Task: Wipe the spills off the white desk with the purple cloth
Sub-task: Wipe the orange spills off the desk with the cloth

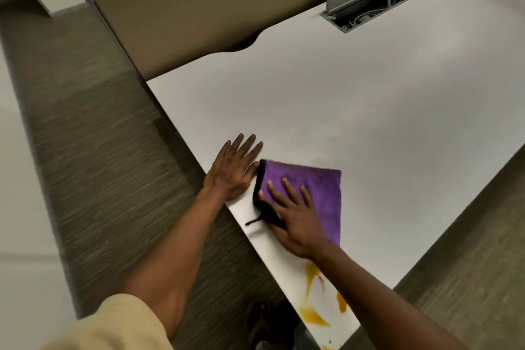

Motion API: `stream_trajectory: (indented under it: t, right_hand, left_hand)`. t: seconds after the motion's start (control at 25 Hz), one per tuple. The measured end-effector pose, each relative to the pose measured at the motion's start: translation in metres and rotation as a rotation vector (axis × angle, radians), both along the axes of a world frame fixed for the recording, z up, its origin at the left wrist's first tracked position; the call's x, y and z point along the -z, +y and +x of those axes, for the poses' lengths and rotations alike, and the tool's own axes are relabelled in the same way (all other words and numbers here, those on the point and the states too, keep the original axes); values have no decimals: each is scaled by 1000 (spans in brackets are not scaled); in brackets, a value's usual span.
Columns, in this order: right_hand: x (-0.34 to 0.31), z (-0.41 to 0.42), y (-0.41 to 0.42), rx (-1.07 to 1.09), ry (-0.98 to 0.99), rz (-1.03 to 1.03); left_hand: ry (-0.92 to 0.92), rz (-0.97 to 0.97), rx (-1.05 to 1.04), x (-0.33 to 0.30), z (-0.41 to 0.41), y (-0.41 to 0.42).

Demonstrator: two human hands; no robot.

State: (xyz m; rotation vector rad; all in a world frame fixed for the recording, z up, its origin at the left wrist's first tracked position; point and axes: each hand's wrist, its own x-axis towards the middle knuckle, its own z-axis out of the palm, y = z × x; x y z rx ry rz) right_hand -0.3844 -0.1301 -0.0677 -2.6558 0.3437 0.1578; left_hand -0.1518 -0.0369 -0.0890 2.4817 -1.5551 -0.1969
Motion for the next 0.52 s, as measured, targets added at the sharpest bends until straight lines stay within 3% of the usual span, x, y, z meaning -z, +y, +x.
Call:
stream_trajectory:
  t: [0.16,0.28,0.4,0.52]
  right_hand:
    - [-6,-64,-36,-222,40,64]
    - [-6,-77,-82,-34,16,32]
    - [-2,-35,-70,167,-6,-51]
    - [1,-13,-23,48,13,-19]
  left_hand:
    - [5,43,18,-3,2,-2]
    - [4,41,-5,-4,-3,-1]
    - [12,27,-18,-4,2,-2]
    - [6,30,-14,1,0,2]
